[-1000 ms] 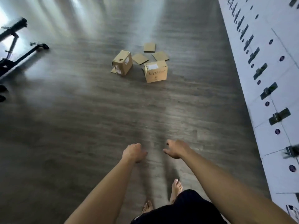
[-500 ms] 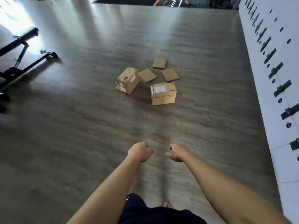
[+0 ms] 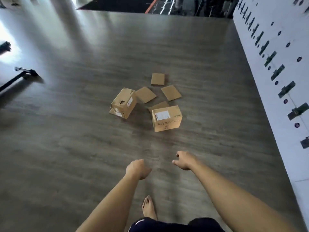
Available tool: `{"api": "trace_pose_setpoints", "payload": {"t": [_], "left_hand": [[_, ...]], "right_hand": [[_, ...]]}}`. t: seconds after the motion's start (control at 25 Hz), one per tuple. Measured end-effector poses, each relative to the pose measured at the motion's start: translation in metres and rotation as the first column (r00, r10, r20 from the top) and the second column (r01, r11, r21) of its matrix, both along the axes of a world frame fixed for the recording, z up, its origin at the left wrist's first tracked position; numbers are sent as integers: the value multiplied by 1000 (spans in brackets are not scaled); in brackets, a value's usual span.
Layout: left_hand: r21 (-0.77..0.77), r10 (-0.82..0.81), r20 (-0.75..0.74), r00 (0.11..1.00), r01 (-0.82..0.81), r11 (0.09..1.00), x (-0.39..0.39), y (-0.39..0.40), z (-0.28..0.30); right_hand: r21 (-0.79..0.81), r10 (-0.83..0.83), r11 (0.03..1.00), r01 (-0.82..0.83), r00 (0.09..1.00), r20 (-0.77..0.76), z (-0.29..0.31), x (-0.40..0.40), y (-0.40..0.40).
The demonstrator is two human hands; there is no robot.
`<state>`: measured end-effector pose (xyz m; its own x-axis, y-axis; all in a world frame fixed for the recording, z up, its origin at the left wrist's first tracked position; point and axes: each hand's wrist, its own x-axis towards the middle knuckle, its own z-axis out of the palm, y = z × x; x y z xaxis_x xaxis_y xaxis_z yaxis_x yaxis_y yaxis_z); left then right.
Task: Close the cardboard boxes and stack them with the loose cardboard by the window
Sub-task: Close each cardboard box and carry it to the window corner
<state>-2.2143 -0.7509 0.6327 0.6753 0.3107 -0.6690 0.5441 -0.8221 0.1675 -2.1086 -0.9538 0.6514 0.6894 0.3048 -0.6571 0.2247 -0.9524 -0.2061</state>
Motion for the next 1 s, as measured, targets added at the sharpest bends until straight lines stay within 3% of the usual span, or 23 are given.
{"api": "trace_pose_setpoints", "payload": {"t": [0.36, 0.64, 0.8, 1.0], "left_hand": [[-58, 6, 17, 1000, -5, 998, 169, 27, -5], [-25, 154, 15, 988, -154, 988, 300, 18, 1], [-93, 195, 58, 979, -189, 978, 364, 4, 6], [-67, 112, 10, 994, -111, 992, 407, 38, -4]], "right_hand": [[-51, 45, 998, -47, 998, -38, -14, 153, 37], [-44, 135, 990, -136, 990, -33, -15, 313, 30], [-49, 156, 986, -158, 987, -33, -16, 375, 34], [-35, 91, 995, -92, 995, -42, -28, 413, 63]]}}
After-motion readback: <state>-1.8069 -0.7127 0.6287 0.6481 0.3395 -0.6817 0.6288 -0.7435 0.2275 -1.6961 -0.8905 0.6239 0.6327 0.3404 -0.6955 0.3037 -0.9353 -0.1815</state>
